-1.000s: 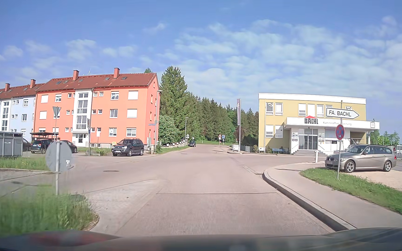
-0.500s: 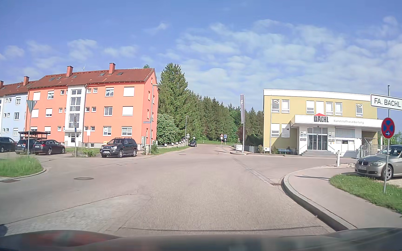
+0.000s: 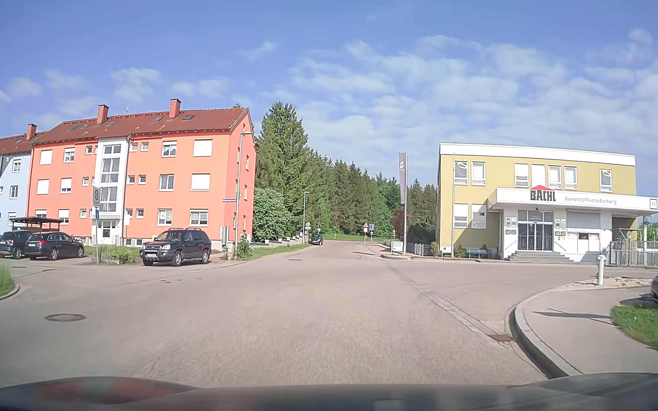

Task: Follow the waypoints while adhering to traffic rules and regulations

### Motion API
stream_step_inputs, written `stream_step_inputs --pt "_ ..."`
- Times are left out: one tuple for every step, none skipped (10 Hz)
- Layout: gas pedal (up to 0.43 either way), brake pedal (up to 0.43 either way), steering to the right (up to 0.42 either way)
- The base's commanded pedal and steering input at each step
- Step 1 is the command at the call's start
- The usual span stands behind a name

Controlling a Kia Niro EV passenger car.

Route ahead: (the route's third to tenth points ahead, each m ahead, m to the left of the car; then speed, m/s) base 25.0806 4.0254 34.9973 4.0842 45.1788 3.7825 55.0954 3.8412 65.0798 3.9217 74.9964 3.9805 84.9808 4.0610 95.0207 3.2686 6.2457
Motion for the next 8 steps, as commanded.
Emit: stream_step_inputs --pt "0.059 0.000 -0.006" --pt "0.067 0.000 -0.006" --pt "0.079 0.000 -0.007" --pt "0.087 0.000 -0.007" --pt "0.087 0.000 -0.006" --pt "0.110 0.000 -0.006" --pt "0.110 0.000 -0.006" --pt "0.110 0.000 -0.006"
